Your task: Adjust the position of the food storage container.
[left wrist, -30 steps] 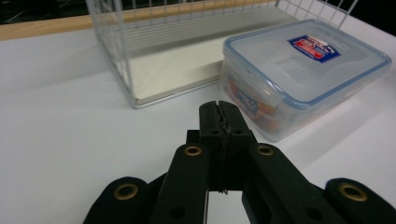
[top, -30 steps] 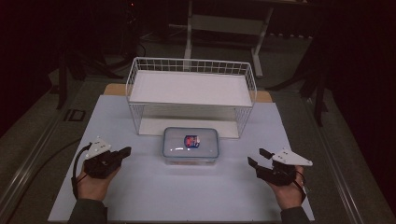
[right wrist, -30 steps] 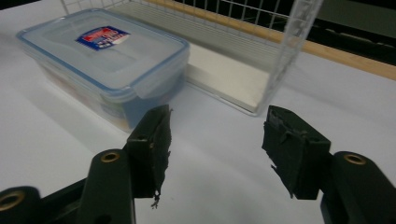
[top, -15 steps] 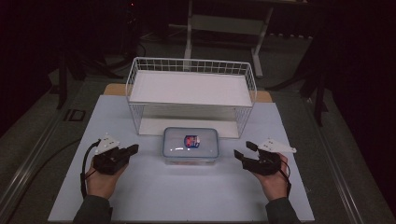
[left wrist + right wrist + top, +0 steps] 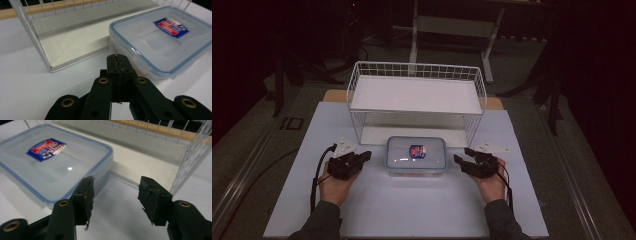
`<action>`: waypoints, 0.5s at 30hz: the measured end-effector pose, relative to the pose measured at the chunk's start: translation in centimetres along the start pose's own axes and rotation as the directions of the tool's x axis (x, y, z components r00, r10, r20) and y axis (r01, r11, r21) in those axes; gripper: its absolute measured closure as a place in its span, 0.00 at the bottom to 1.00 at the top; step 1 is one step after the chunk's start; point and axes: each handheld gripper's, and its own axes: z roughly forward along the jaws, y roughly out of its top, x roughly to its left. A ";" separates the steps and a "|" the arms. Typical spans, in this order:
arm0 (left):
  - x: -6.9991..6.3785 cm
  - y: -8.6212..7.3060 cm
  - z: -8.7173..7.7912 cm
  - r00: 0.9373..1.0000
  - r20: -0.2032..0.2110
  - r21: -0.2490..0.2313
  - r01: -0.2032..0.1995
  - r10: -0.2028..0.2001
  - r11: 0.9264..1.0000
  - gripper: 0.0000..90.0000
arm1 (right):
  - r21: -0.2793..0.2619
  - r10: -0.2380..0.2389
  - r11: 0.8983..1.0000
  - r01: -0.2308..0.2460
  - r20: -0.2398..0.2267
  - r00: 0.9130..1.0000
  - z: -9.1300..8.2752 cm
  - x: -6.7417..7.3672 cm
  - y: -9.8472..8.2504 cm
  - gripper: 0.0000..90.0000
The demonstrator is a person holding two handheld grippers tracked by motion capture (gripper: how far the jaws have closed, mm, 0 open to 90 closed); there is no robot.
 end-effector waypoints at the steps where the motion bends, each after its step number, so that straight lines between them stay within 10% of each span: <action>1: 0.0 0.0 0.5 1.000 -0.006 0.009 -0.003 0.003 1.000 0.99 | 0.006 0.002 1.000 -0.002 -0.001 1.000 0.3 0.0 0.0 0.54; 15: -0.3 0.0 4.1 1.000 0.025 0.069 -0.014 0.012 0.997 0.99 | 0.109 0.007 0.994 0.005 -0.112 0.994 3.9 -0.1 0.2 1.00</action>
